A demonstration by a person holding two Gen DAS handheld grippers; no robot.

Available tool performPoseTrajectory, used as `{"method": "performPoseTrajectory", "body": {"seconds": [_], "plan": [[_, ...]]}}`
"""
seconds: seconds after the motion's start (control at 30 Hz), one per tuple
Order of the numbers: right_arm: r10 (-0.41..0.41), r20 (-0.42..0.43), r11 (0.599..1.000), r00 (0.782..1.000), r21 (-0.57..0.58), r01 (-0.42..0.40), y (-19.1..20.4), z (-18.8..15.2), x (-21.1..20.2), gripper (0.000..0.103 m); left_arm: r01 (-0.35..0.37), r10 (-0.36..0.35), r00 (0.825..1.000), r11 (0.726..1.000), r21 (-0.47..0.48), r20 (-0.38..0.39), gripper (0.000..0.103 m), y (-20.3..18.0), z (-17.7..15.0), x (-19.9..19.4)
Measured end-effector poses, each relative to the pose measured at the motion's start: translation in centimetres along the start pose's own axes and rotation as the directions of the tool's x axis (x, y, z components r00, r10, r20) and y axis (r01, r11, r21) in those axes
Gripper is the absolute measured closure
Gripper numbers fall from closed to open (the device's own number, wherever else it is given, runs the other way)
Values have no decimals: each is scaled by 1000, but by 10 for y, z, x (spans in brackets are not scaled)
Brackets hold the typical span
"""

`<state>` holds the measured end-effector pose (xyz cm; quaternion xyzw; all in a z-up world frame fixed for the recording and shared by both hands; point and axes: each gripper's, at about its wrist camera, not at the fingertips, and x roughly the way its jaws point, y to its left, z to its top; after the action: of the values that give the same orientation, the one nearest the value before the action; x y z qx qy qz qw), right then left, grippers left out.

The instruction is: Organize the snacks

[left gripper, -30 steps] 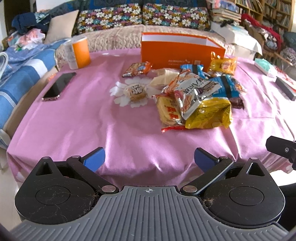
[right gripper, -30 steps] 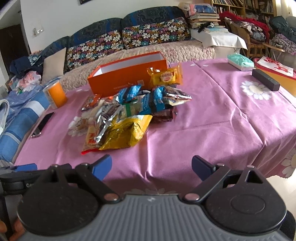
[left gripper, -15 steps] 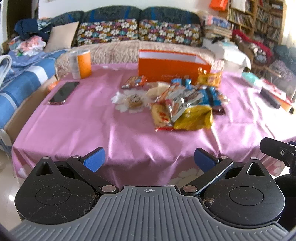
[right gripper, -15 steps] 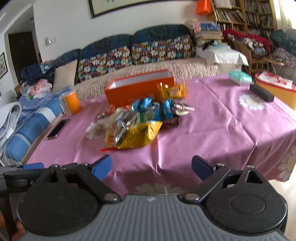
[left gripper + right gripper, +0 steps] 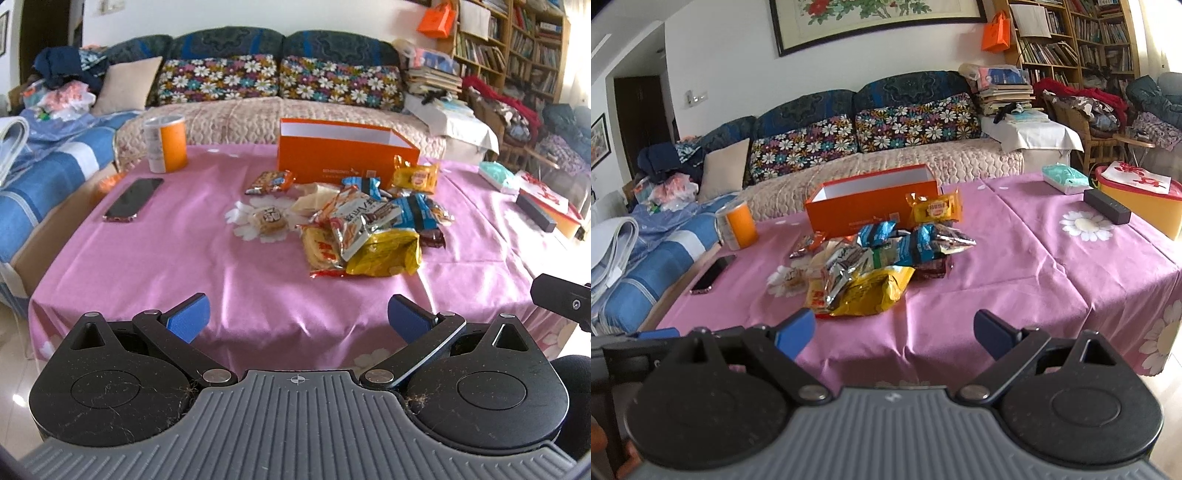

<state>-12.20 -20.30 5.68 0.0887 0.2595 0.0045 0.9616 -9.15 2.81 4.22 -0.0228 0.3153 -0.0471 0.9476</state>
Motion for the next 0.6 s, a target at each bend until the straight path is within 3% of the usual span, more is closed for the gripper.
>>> {"method": "performPoseTrajectory", "body": {"seconds": [0.6], "plan": [[7,-13,1000,1000,-1,-7,2,-2,0,8,0,0,1000,1000,-1,-3,12,1,0,1]]}}
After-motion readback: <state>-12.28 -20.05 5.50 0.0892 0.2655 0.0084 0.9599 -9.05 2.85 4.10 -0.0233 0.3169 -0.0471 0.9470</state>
